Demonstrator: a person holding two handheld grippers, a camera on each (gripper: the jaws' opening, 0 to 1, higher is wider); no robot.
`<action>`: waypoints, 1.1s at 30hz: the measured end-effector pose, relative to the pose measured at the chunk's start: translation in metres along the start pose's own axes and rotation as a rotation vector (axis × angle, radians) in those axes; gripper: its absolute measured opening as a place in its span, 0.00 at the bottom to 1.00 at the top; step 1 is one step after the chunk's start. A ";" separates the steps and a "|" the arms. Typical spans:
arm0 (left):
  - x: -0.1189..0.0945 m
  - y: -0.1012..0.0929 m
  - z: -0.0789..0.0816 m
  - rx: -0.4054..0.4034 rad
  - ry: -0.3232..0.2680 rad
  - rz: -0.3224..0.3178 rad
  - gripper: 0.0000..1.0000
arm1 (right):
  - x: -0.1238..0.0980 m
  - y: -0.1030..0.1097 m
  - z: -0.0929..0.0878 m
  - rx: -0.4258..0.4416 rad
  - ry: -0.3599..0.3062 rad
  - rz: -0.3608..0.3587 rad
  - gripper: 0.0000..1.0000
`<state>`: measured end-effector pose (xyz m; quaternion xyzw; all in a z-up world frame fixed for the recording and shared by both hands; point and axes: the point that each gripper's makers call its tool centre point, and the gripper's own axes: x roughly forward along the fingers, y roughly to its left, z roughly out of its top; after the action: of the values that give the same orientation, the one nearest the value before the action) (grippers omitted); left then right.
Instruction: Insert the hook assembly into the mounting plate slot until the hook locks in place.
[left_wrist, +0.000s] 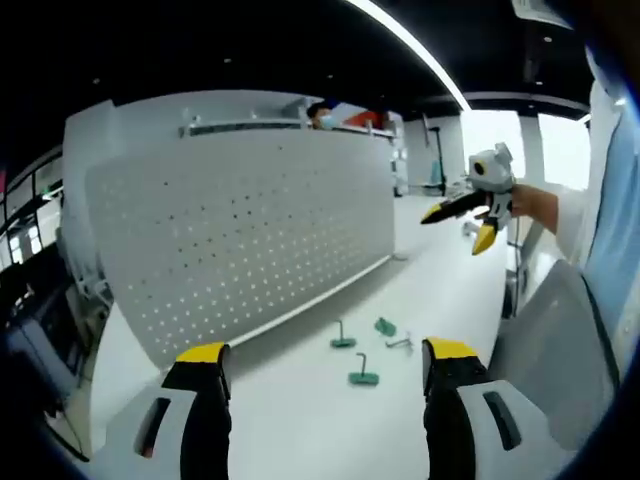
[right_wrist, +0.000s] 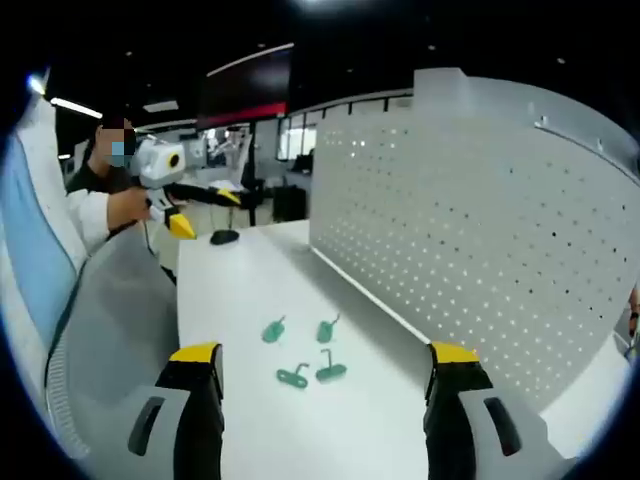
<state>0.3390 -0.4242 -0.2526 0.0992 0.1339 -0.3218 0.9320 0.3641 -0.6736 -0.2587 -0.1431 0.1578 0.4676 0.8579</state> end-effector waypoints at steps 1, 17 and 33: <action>0.001 -0.001 0.000 0.000 0.002 -0.001 0.80 | 0.000 0.000 0.000 0.002 -0.002 0.001 0.83; 0.007 -0.002 -0.002 -0.006 -0.003 -0.013 0.80 | 0.005 -0.001 -0.004 0.008 0.019 0.018 0.81; 0.007 -0.004 0.001 0.007 0.002 -0.015 0.79 | 0.004 0.004 -0.005 0.006 0.021 0.020 0.80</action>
<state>0.3415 -0.4314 -0.2546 0.1018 0.1344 -0.3293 0.9290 0.3624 -0.6707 -0.2650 -0.1441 0.1696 0.4739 0.8520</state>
